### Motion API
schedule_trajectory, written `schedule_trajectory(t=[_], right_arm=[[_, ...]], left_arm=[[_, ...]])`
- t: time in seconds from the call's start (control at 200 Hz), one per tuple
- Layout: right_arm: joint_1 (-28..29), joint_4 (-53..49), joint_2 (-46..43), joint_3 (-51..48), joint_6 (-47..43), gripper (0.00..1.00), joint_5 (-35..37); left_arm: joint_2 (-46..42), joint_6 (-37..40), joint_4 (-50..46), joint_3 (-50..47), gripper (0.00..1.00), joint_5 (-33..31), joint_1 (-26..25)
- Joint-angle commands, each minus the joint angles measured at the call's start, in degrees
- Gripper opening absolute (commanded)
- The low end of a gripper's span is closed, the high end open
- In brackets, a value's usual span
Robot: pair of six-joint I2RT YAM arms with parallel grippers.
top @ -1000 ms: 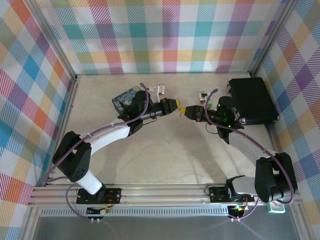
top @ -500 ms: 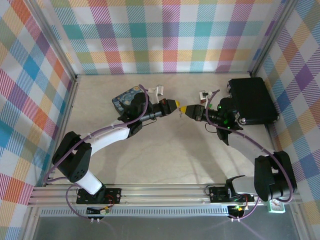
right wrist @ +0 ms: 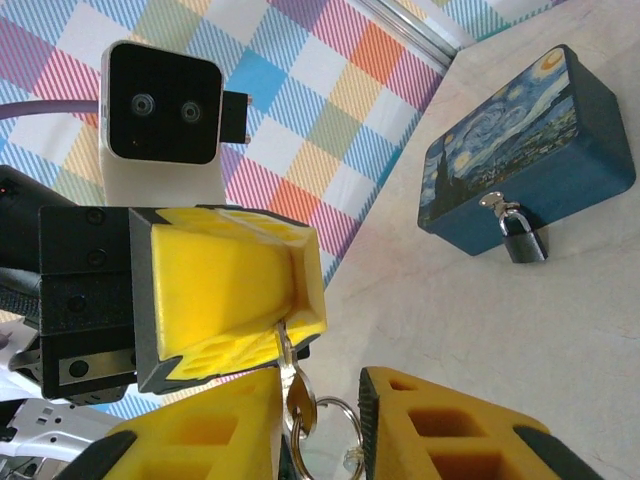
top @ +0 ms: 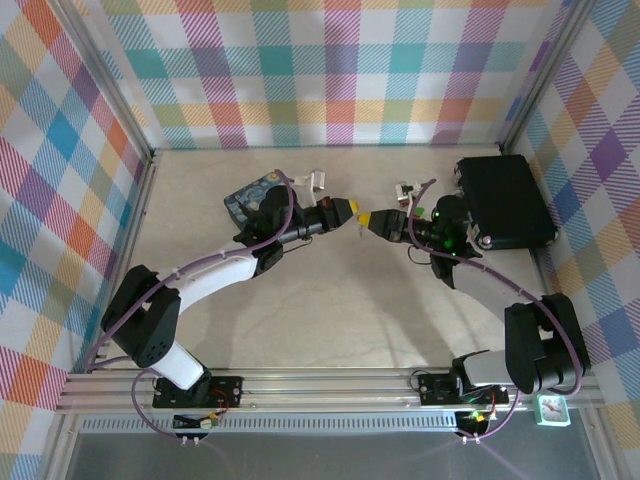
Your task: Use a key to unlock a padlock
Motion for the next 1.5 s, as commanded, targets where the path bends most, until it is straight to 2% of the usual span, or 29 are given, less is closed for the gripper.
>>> schedule_trajectory(t=[0.0, 0.32, 0.47, 0.66, 0.785, 0.81, 0.835, 0.87, 0.9, 0.935, 0.985, 1.1, 1.245, 1.365, 1.495], right_arm=[[0.6, 2.7, 0.9, 0.4, 0.6, 0.28, -1.2], [1.0, 4.1, 2.0, 1.5, 1.3, 0.24, -1.3], [1.1, 4.2, 2.6, 1.6, 1.7, 0.16, -1.7], [1.1, 3.7, 2.7, 1.4, 1.3, 0.0, -0.9], [1.1, 3.4, 3.1, 1.6, 0.6, 0.0, 0.1], [1.1, 3.4, 3.1, 1.7, 0.5, 0.0, 0.2], [1.1, 3.4, 3.1, 1.8, 0.3, 0.0, 0.3], [1.1, 2.9, 3.1, 2.0, -0.1, 0.0, 0.5], [1.1, 2.1, 3.1, 2.3, -0.8, 0.0, 0.5], [1.1, 0.6, 3.1, 2.6, -2.0, 0.0, 0.7], [1.1, -1.9, 3.1, 3.4, -4.2, 0.0, 0.6], [1.1, -11.9, 3.3, 5.7, -10.1, 0.0, 0.3], [1.0, -22.9, 3.0, 8.0, -17.8, 0.0, 2.6], [1.1, -30.7, 3.2, 10.3, -23.2, 0.0, 4.9], [1.1, -34.5, 4.1, 11.3, -25.5, 0.0, 7.7]], left_arm=[[-1.8, -0.1, 2.9, -0.6, 0.0, -0.6, -0.8], [-1.9, -0.5, 3.1, -1.1, 0.0, -0.7, -1.0], [-2.3, -0.5, 3.0, -1.3, 0.0, -1.2, -1.0], [-2.7, -1.4, 3.6, -1.8, 0.0, -2.4, -1.2], [-3.3, -2.5, 5.1, -2.7, 0.0, -3.9, -1.5], [-3.4, -2.5, 5.2, -3.0, 0.06, -4.1, -1.6], [-3.6, -2.5, 5.1, -3.2, 0.17, -4.5, -1.6], [-4.1, -2.5, 4.6, -3.6, 0.39, -5.2, -1.5], [-4.5, -1.8, 3.5, -3.7, 0.52, -5.9, -1.6], [-5.4, -0.6, 1.5, -3.9, 0.61, -7.3, -1.5], [-7.0, 2.1, -2.5, -3.7, 0.69, -9.5, -1.3], [-10.7, 7.0, -16.2, -2.3, 0.76, -16.3, 0.2], [-13.6, 7.4, -31.6, -2.9, 0.81, -25.7, 3.9], [-13.2, 7.5, -37.5, -4.3, 0.81, -27.6, 7.0], [-10.0, 8.0, -41.1, -4.6, 0.82, -29.6, 9.5]])
